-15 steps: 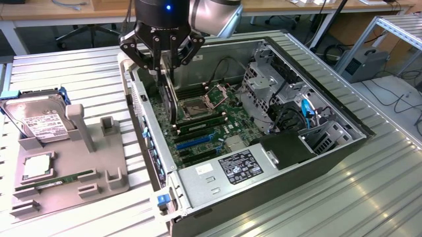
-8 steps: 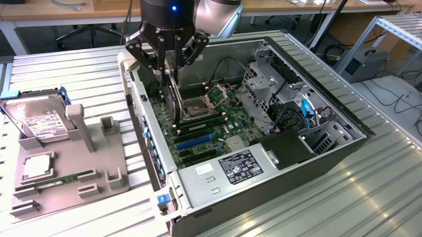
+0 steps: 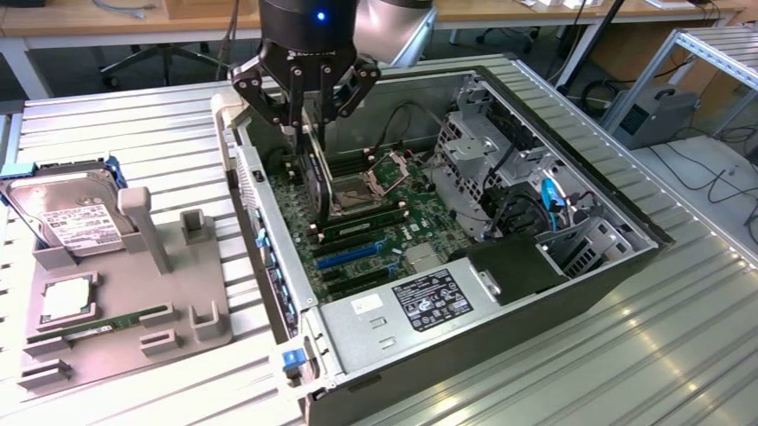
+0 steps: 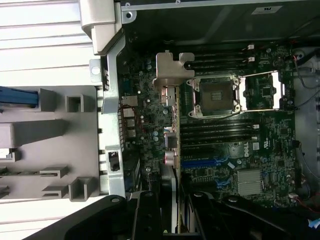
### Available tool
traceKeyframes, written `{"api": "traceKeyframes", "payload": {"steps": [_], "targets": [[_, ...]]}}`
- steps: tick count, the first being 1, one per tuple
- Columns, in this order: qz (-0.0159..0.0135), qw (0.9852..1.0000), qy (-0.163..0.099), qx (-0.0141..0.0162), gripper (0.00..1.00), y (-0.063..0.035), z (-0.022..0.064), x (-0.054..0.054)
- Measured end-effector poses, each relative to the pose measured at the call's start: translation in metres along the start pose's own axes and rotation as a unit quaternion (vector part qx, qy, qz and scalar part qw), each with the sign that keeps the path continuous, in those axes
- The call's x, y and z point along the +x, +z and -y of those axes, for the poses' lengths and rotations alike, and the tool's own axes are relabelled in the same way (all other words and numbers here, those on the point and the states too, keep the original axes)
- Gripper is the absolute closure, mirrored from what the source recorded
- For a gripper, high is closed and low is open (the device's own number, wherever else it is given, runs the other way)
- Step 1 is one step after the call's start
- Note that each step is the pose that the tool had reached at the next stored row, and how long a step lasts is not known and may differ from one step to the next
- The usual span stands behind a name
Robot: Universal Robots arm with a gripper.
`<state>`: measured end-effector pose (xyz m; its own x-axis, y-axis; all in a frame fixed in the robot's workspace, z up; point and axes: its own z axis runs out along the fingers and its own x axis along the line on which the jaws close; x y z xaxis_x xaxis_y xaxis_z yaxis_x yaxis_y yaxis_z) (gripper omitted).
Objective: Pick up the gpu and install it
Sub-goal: 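Pick up the gpu and move the gpu toward the slot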
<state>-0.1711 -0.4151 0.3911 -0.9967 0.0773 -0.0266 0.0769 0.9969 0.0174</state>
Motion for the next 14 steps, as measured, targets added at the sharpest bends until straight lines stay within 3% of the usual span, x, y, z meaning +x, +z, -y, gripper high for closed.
{"api": "traceKeyframes", "payload": {"steps": [14], "targets": [[0.0, 1.0, 0.0, 0.0, 0.73, 0.0024, -0.0005, -0.007]]}}
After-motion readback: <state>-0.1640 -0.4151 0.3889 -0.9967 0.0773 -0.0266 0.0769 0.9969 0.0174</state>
